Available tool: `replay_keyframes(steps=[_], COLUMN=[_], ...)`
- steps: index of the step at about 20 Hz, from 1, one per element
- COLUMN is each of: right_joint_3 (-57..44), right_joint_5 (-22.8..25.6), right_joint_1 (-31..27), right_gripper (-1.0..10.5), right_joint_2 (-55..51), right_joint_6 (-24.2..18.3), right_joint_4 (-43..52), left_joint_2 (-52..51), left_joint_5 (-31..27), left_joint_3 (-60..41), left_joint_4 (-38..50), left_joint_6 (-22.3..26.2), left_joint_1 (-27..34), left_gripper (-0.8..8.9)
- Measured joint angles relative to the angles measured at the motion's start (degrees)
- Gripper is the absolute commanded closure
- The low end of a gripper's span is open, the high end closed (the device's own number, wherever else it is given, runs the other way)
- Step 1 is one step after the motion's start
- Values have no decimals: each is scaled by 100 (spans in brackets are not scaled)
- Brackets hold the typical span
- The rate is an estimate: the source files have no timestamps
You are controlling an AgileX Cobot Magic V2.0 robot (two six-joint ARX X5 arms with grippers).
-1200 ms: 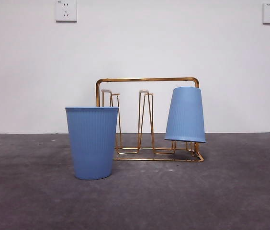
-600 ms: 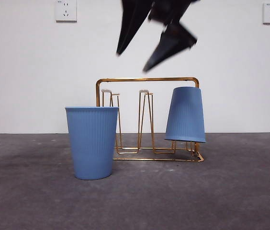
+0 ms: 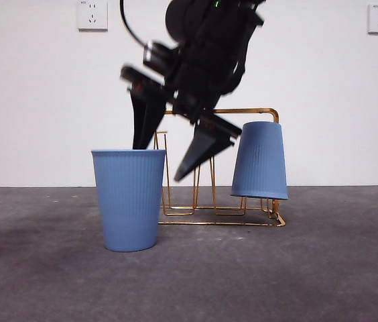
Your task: Pick up cup 1,put cup 1 in the cup rack,pick up cup 2,put cup 2 in the cup rack
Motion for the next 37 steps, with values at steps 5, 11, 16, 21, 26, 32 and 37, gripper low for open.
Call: replay_keyframes(steps=[5, 11, 16, 21, 26, 32, 37], right_joint_3=[0, -2, -44, -31, 2, 31, 26], right_joint_5=[111, 131, 275, 442, -271, -828, -905], right_joint_1=[103, 114, 114, 114, 116, 122, 122], right_gripper=[960, 959, 959, 959, 959, 959, 959], right_joint_2=[223, 179, -1469, -3866, -5219, -5355, -5110], right_joint_6=[103, 122, 120, 120, 125, 302, 387], right_joint_4=[142, 179, 433, 1482, 2918, 3762, 3764], left_joint_2=[-55, -55, -46, 168, 839, 1703, 2402], left_joint_5=[820, 1655, 1980, 2288, 2553, 2559, 2426], left_joint_3=[2, 2, 0, 2, 2, 2, 2], left_joint_4=[573, 1792, 3536, 5925, 8389, 10203, 11418], left_joint_6=[-315, -909, -1668, -2535, -3523, -4245, -4557], left_joint_1=[0, 2, 4, 4, -317, -962, -1512], left_gripper=[343, 343, 342, 341, 339, 301, 301])
